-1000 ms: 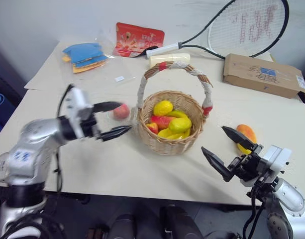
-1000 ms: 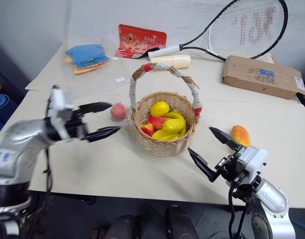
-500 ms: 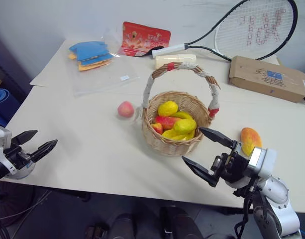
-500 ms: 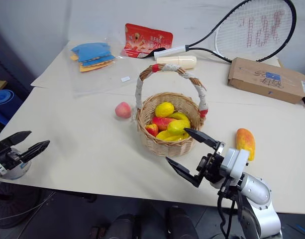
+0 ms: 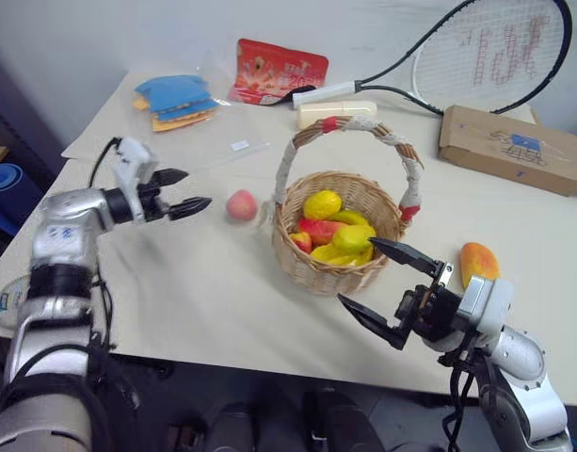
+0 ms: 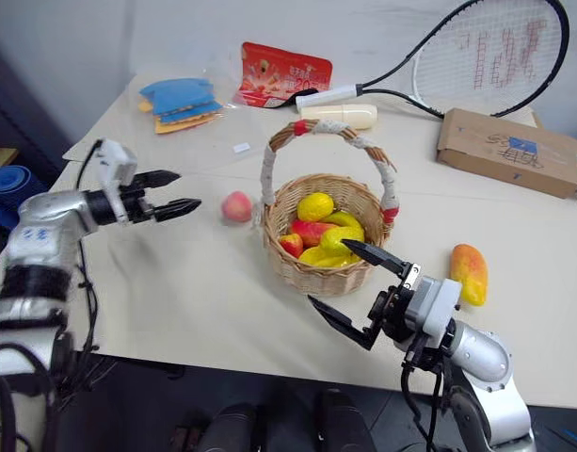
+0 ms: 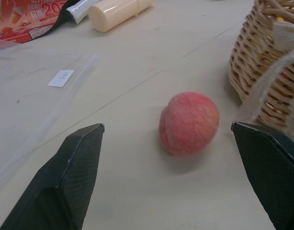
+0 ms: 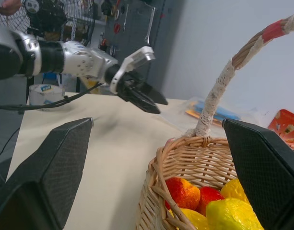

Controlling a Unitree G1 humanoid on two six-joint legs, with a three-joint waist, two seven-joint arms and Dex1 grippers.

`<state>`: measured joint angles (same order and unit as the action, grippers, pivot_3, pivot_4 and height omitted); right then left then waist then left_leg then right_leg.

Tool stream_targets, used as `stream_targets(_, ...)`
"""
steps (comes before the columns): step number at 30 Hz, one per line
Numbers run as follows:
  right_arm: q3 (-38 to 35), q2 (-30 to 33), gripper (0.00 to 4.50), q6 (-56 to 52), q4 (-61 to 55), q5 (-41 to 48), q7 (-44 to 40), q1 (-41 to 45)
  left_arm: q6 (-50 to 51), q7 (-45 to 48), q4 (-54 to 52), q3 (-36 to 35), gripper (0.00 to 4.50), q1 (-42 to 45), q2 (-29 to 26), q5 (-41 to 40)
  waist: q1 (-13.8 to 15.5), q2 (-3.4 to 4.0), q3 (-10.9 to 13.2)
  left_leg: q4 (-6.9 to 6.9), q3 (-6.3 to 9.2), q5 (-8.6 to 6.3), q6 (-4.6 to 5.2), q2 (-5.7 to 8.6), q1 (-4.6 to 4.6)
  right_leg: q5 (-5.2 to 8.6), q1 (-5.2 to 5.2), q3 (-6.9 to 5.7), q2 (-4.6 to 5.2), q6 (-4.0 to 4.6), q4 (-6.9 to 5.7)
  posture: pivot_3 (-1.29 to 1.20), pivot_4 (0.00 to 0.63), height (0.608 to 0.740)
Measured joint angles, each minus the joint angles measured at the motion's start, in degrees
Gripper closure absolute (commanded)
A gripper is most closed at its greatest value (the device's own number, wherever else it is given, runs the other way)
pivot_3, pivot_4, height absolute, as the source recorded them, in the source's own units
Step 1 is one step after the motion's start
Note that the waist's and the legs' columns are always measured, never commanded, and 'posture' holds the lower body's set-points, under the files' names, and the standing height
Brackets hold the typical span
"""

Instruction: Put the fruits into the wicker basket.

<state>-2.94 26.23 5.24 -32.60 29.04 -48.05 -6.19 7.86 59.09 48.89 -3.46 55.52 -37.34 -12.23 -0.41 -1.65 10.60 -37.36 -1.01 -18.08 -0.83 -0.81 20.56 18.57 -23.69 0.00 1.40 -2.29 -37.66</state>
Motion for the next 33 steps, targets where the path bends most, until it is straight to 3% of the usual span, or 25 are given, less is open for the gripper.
stream_targets(3, 0.00, 0.02, 0.00, -0.02, -0.28, -0.78, 0.70, -1.89, -4.01, 0.80, 9.86, 0.38, 0.03, 6.57, 2.66, 1.77, 0.13, -0.01, 0.00, -0.02, -0.05, -0.01, 0.02, 0.02, 0.00, -0.01, 0.01, 0.04, 0.00, -0.05, 0.00, 0.00, 0.150, 0.740)
stream_targets(7, 0.20, 0.02, 0.00, -0.15, -1.91, -1.58, 2.09, -3.84, -7.14, 0.99, 17.26, 0.81, 0.03, 9.06, 5.87, 3.92, 0.22, -0.02, 0.01, -0.06, -0.07, -0.01, 0.02, 0.01, -0.03, -0.01, 0.01, 0.05, 0.01, -0.06, -0.04, 0.00, 0.150, 0.740)
stream_targets(20, 0.25, 0.02, 0.00, -0.20, -3.82, -3.18, 5.03, -6.01, -10.24, -11.38, 26.27, 4.38, 0.03, 11.41, 14.85, 13.30, 0.17, -0.08, 0.04, -0.12, -0.07, -0.01, 0.01, 0.02, -0.04, -0.02, 0.01, 0.07, 0.01, -0.10, -0.11, 0.00, 0.150, 0.740)
stream_targets(23, 0.25, 0.01, 0.00, -0.17, -4.63, -3.40, 5.68, -6.52, -10.22, -12.07, 26.43, 4.47, 0.59, 11.41, 14.78, 14.45, 0.24, -0.08, 0.04, -0.13, -0.07, 0.00, 0.00, 0.02, -0.04, -0.02, 0.02, 0.06, 0.01, -0.10, -0.11, 0.00, 0.150, 0.740)
stream_targets(28, 0.27, -0.14, 0.00, 0.03, -5.18, -4.07, 6.55, -7.29, -10.66, -10.37, 26.40, 4.44, 1.92, 11.38, 13.16, 15.02, 0.18, -0.09, 0.04, -0.13, -0.07, 0.00, -0.01, 0.02, -0.04, -0.02, 0.01, 0.07, 0.01, -0.10, -0.12, 0.00, 0.150, 0.740)
stream_targets(33, 0.20, -0.21, 0.00, 0.93, -5.18, -4.52, 6.80, -8.42, -13.84, 0.63, 24.00, 3.82, 1.99, 10.75, 5.13, 14.43, -0.26, -0.08, 0.04, -0.07, -0.08, 0.04, -0.08, 0.01, -0.08, -0.02, 0.00, 0.06, 0.00, -0.09, -0.16, 0.00, 0.150, 0.740)
